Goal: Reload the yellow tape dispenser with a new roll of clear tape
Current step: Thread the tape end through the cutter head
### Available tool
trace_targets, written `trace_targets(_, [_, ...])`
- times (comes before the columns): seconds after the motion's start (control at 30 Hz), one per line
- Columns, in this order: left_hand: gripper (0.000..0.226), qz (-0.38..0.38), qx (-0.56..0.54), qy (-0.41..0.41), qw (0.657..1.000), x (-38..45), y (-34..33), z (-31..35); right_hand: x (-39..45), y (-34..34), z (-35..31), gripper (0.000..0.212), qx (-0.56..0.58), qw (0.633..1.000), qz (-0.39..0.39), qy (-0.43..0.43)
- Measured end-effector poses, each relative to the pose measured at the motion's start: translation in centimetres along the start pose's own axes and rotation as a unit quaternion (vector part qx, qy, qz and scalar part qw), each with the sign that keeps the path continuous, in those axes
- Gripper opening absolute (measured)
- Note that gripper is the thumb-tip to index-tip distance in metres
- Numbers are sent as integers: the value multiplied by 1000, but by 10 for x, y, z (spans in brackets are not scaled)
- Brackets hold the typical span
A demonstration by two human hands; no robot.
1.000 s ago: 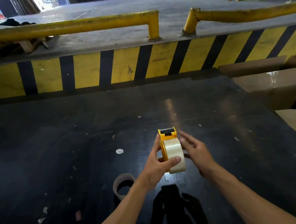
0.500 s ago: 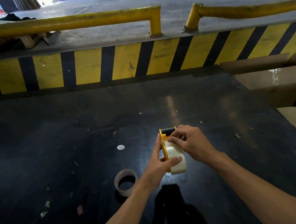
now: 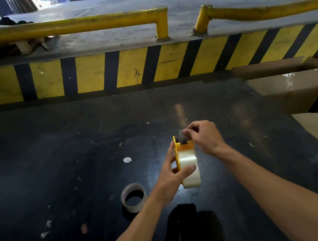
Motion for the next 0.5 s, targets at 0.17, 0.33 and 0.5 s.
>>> trace_targets(0.17, [100, 3, 18, -8, 1000, 0, 3, 1, 2, 0, 7, 18, 5, 1000, -3, -27])
trace_targets(0.33, [99, -7, 56, -11, 998, -5, 4, -2, 2, -3, 18, 22, 5, 998, -2, -70])
trace_targets(0.5, [101, -8, 54, -11, 998, -6, 3, 2, 2, -1, 21, 23, 1, 996, 9, -86])
Point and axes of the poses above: each hand's wrist, its own x-axis towards the middle knuckle, its own y-axis out of the back of the hand, z = x × y, the point moved 10 cm from there along x, towards the middle knuckle, and after that the axes turned 13 degrees about -y, right-handed, at the moved point
